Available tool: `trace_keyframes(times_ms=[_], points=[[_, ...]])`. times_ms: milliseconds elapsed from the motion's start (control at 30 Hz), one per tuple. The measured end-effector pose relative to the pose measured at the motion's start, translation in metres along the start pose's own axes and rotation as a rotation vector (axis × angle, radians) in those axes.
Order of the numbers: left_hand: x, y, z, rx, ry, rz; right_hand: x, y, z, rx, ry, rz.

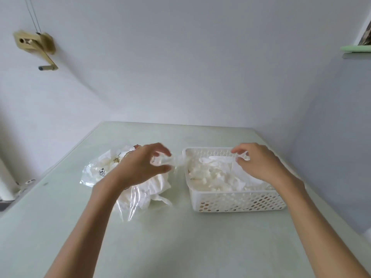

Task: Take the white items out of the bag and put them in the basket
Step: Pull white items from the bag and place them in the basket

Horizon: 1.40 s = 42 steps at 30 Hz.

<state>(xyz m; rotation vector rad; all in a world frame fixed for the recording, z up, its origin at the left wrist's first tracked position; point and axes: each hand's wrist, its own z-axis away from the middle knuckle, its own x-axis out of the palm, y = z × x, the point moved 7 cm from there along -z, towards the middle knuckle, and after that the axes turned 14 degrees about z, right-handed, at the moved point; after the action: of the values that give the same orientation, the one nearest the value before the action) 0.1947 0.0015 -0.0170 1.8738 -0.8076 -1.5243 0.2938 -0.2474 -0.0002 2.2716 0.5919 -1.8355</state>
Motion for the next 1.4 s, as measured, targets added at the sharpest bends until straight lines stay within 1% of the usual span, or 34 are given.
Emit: trace_keyframes(times_ms=[67, 133, 200, 300, 367, 433, 500, 600, 633, 667, 733, 767, 833, 900, 967, 1000, 1067, 1167, 1233, 1300, 1400], points=[[-0.012, -0.03, 0.005, -0.138, 0.012, -0.081, -0.011, -0.047, 0.014, -0.11, 0.086, -0.107], [-0.024, -0.044, 0.005, -0.18, 0.048, -0.106, -0.007, -0.1, 0.027, -0.256, 0.083, -0.135], [-0.034, -0.046, 0.003, -0.154, 0.075, -0.038, 0.01, -0.143, 0.034, -0.344, 0.049, -0.049], [-0.038, -0.046, 0.003, -0.117, 0.018, 0.129, 0.04, -0.181, 0.032, -0.361, 0.051, 0.152], [-0.039, -0.05, 0.005, -0.106, -0.009, 0.169, 0.057, -0.19, 0.028, -0.337, 0.018, 0.241], [-0.041, -0.052, 0.006, -0.092, -0.021, 0.144, 0.065, -0.191, 0.025, -0.318, 0.007, 0.249], [-0.041, -0.056, 0.007, -0.1, -0.062, 0.109, 0.062, -0.187, 0.025, -0.315, 0.023, 0.193], [-0.029, -0.066, 0.011, -0.175, -0.209, 0.074, 0.038, -0.175, 0.027, -0.273, 0.101, -0.02], [-0.026, -0.068, 0.011, -0.19, -0.231, 0.054, 0.031, -0.171, 0.026, -0.266, 0.111, -0.063], [-0.023, -0.07, 0.011, -0.193, -0.233, 0.032, 0.029, -0.17, 0.026, -0.269, 0.086, -0.06], [-0.021, -0.069, 0.008, -0.177, -0.191, 0.025, 0.035, -0.173, 0.027, -0.288, -0.003, 0.007], [-0.022, -0.07, 0.006, -0.164, -0.161, 0.027, 0.04, -0.177, 0.029, -0.291, -0.022, 0.029], [-0.022, -0.07, 0.003, -0.149, -0.128, 0.034, 0.052, -0.183, 0.031, -0.28, -0.034, 0.144], [-0.02, -0.071, 0.002, -0.143, -0.13, 0.051, 0.064, -0.191, 0.032, -0.295, -0.019, 0.282], [-0.019, -0.072, 0.002, -0.144, -0.126, 0.067, 0.07, -0.194, 0.028, -0.328, -0.015, 0.288], [-0.02, -0.073, 0.003, -0.144, -0.119, 0.069, 0.069, -0.192, 0.025, -0.332, -0.006, 0.235], [-0.022, -0.073, 0.002, -0.138, -0.095, 0.068, 0.059, -0.178, 0.019, -0.275, 0.02, 0.087], [-0.024, -0.069, 0.001, -0.11, -0.042, 0.017, 0.037, -0.161, 0.017, -0.191, 0.163, -0.177], [-0.024, -0.067, -0.001, -0.109, -0.014, -0.029, 0.033, -0.161, 0.017, -0.196, 0.181, -0.3], [-0.023, -0.069, -0.001, -0.121, -0.004, -0.055, 0.032, -0.162, 0.015, -0.202, 0.165, -0.446], [-0.019, -0.075, -0.003, -0.148, -0.033, -0.055, 0.013, -0.149, 0.011, -0.15, 0.253, -0.718]])
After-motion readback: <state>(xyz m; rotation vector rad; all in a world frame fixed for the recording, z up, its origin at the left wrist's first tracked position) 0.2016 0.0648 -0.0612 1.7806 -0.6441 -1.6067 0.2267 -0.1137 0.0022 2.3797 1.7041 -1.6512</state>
